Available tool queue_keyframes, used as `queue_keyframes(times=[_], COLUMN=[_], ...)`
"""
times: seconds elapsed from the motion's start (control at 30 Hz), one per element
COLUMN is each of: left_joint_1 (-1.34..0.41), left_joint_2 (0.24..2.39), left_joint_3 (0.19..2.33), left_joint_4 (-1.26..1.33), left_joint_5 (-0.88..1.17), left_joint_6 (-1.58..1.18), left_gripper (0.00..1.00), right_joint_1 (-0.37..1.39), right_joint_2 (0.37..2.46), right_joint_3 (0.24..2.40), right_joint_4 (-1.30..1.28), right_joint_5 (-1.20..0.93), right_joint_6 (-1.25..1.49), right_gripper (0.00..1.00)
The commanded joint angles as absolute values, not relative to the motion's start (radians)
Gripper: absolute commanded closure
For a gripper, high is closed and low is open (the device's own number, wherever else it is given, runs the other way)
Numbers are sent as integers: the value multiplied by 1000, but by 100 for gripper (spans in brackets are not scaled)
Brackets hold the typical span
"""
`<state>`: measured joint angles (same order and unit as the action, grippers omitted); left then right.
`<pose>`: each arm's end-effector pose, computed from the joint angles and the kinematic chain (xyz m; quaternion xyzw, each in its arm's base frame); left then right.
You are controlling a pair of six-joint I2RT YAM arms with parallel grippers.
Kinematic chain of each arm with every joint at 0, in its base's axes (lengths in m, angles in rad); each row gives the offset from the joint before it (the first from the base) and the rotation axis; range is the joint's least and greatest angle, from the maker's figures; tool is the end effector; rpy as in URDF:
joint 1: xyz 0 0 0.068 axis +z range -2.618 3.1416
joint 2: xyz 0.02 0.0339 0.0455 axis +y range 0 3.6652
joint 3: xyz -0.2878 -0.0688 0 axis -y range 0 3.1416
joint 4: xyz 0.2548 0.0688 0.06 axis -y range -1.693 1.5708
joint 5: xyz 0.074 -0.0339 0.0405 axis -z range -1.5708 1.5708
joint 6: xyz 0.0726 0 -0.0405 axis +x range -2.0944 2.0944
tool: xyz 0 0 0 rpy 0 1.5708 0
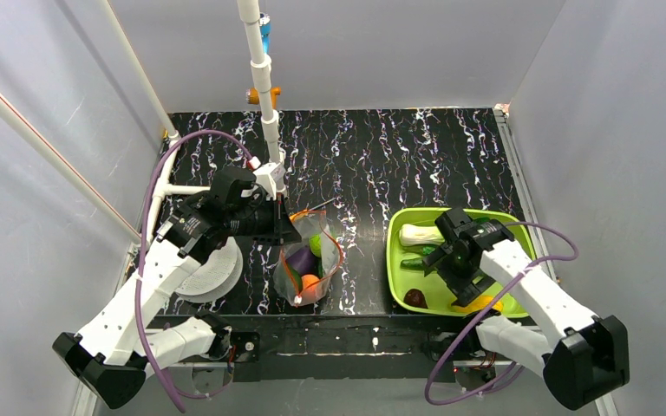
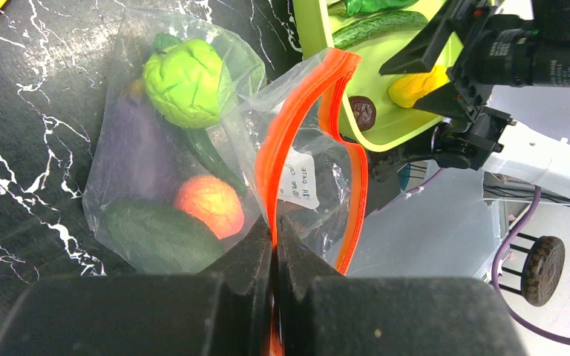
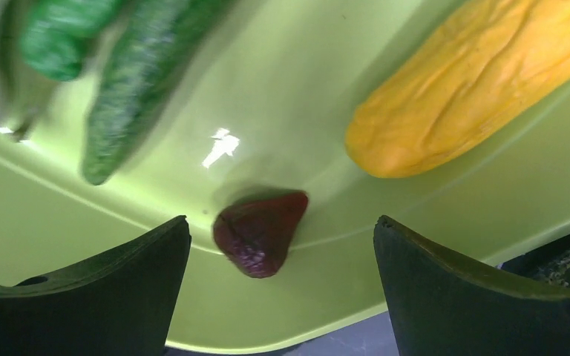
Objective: Place the food in the zip-top bag and seal the zipper
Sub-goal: Adjust the fake vegetable in the bin.
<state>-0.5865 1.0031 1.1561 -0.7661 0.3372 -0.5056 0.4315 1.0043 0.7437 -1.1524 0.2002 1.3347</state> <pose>0.1737 -0.1442 0.3723 0.1126 0.8711 -0.3632 0.3108 0.1423 0.0496 0.2053 0.4400 0.8890 -0.0026 0.1268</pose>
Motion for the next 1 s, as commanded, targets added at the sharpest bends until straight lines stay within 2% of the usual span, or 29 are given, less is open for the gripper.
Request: queue_keyframes(times=[0.0,0.27,0.47,0.6,0.8,0.97], left_joint_1=[-587,-587,-586,-586,-586,-585], left_joint_2=[993,956,958,963,967,966], left_joint_3=[1157,1149,1163,1172,1169,1168], left_joint_4=[-761,-784,-810,-813,-803,-811], left_joint_5=[352,322,310,302,303,298], left_joint_6=[-499,-496,-479,-474,-478,-472], left_gripper=[100,100,100,100,100,100], right_joint_1=[425,418,419,419,417,410], right_joint_2=[1076,1250,1370,1273,1006,845], right_joint_3=[702,607,699,702,623,591], right_joint_4=[-1173,-975,-893,-785,-588,-546], right_joint_5=[90,16,58,127,157,160], right_joint_6=[1356,1417,1344,1285,1180,1131], right_gripper=[2,2,3,4,2,2])
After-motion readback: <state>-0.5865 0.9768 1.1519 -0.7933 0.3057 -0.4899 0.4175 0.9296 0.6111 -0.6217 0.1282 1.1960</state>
